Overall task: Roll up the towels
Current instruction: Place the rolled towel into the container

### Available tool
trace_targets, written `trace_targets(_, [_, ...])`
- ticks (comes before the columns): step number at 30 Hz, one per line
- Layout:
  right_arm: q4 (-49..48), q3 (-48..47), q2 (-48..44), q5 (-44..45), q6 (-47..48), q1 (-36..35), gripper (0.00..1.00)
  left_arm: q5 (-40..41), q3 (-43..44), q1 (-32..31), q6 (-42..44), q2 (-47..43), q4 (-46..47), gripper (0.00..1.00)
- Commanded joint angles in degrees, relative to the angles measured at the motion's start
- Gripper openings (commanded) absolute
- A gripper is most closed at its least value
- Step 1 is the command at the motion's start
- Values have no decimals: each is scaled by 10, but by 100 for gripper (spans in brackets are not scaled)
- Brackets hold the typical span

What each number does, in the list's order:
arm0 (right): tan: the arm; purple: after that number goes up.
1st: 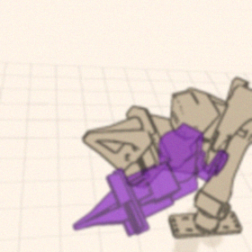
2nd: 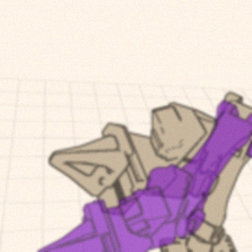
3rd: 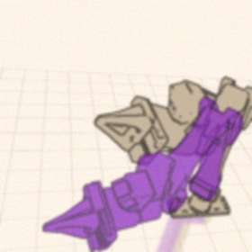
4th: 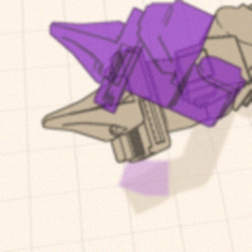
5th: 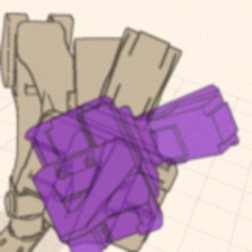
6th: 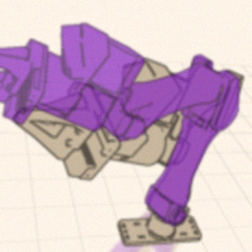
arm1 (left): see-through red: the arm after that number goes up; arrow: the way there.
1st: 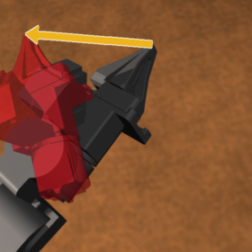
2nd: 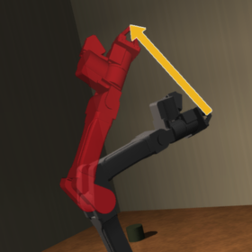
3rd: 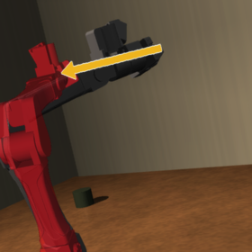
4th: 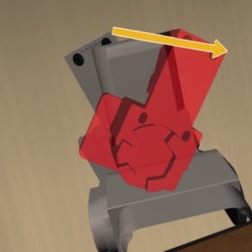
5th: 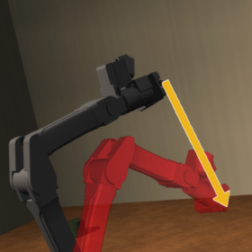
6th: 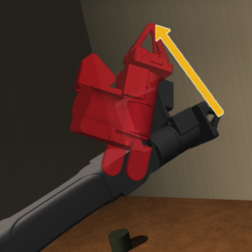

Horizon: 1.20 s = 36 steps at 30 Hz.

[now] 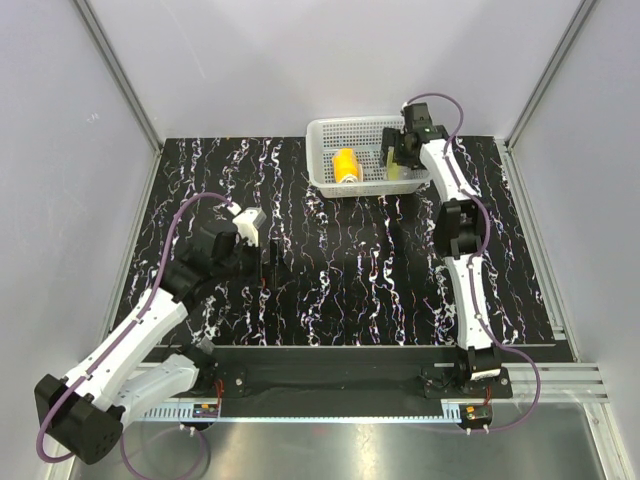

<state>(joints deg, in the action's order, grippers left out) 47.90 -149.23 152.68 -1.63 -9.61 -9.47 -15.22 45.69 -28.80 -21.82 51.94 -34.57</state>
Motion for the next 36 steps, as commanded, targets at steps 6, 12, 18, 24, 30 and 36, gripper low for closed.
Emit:
trace_targets(6, [-45, 24, -129, 93, -2, 2, 100, -11, 2, 3, 9, -4, 18, 99])
trace_targets(12, [-67, 73, -215, 117, -7, 2, 100, -3, 2, 3, 9, -8, 15, 99])
trace_targets(18, [-162, 302, -431, 68, -38, 0, 100, 14, 6, 4, 10, -11, 12, 99])
trace_targets(24, [-301, 615, -690, 18, -74, -23, 100, 67, 14, 5, 4, -32, 9, 99])
trace_targets(30, [-345, 838, -877, -43, -129, -28, 100, 183, -39, 4, -47, -102, 94, 99])
trace_targets(36, [-334, 960, -991, -75, -162, -33, 100, 406, -183, 5, -46, -184, 230, 99])
